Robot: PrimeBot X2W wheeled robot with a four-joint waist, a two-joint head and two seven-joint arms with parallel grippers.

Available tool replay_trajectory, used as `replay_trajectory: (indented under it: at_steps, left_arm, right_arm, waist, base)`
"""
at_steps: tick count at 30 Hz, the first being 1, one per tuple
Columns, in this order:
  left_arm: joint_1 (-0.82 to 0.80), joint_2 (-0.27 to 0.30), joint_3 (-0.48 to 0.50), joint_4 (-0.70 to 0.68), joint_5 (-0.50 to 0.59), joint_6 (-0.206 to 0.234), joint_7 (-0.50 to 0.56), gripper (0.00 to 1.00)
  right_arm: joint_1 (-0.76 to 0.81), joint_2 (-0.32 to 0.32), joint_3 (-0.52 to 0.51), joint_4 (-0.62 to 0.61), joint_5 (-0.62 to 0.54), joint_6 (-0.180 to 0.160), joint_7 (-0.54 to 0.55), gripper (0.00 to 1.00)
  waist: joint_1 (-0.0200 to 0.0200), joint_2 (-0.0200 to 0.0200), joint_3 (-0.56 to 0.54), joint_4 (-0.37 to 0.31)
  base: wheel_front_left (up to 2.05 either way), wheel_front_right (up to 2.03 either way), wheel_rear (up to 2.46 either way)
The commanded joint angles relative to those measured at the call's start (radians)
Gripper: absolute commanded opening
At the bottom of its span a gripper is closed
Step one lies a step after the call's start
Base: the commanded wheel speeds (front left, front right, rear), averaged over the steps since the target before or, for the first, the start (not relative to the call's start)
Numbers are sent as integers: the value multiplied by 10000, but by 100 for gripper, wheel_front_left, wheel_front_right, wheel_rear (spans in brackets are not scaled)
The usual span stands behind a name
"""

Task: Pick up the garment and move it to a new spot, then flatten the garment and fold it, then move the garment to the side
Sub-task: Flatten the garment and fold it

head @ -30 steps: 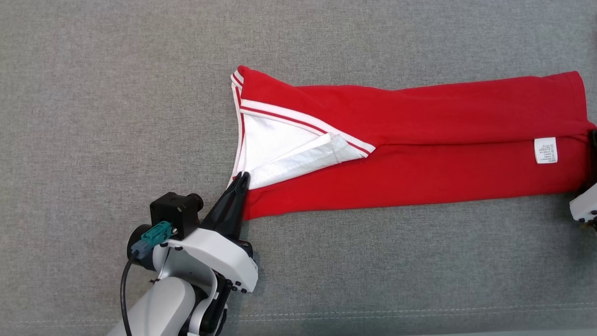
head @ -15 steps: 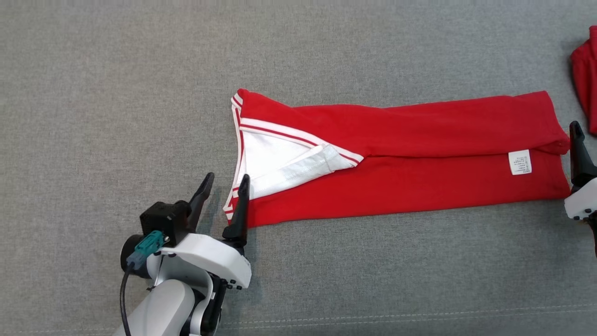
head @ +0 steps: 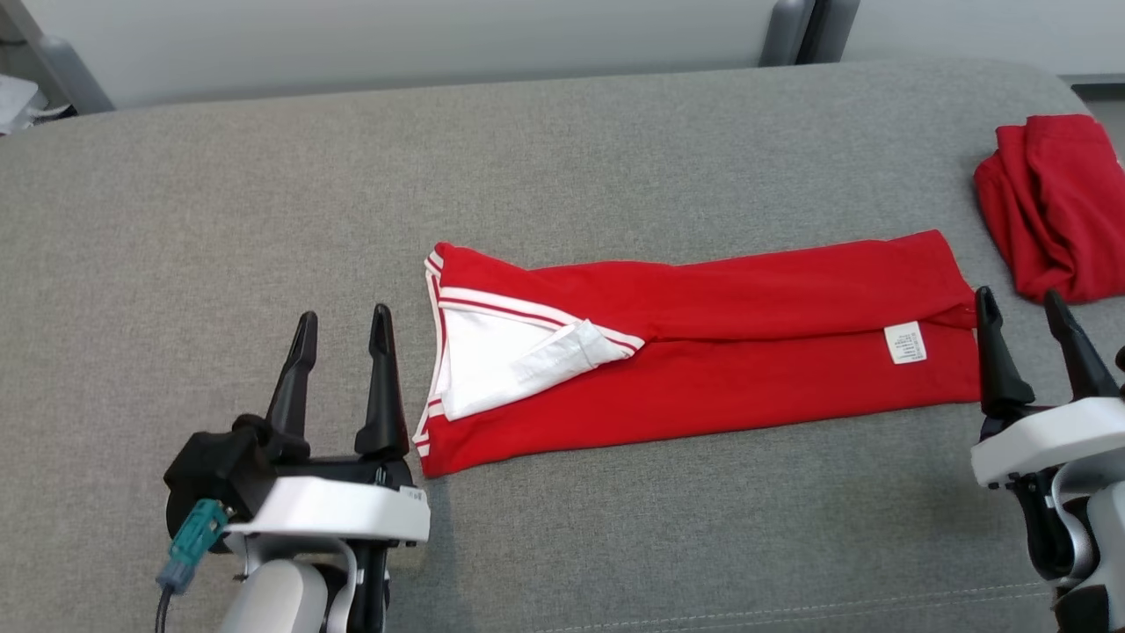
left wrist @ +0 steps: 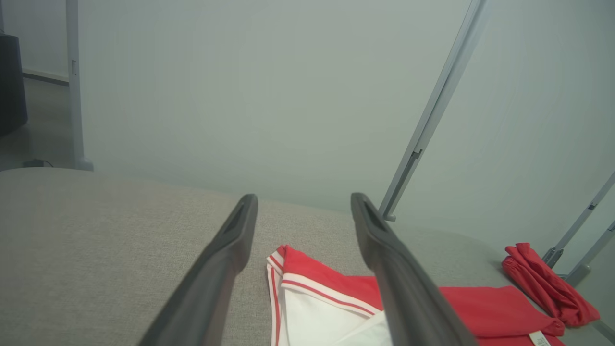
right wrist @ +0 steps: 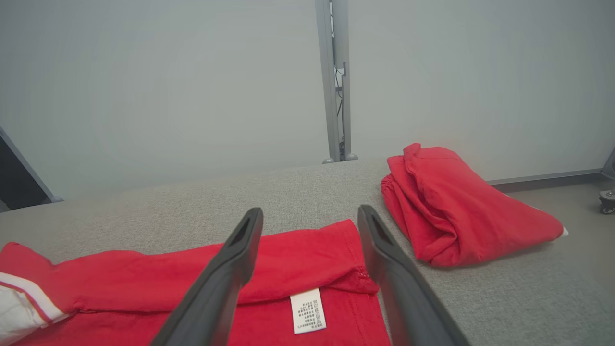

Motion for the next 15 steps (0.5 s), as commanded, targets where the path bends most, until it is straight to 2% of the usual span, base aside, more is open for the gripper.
replay_trajectory:
  at_steps: [1, 6, 15]
  left_arm:
    - [346, -173, 797, -437, 603, -309, -82, 100]
    - [1121, -626, 1549, -540, 1601, -797, -84, 100]
    - [2011, -770, 1926, -614, 2502, -1229, -84, 100]
  right_arm:
    - [373, 27, 154, -647, -111, -2, -134, 100]
    - [1100, 259, 248, -1501, -320, -2, -134, 100]
    - [2248, 351, 323, -2425, -388, -2, -134, 100]
  waist:
    - [0, -1, -401, -215]
    - [0, -1, -855, -355]
    - [0, -1, -1455, -421]
  base:
    - [0, 0, 0]
    - [0, 0, 0]
    - [0, 0, 0]
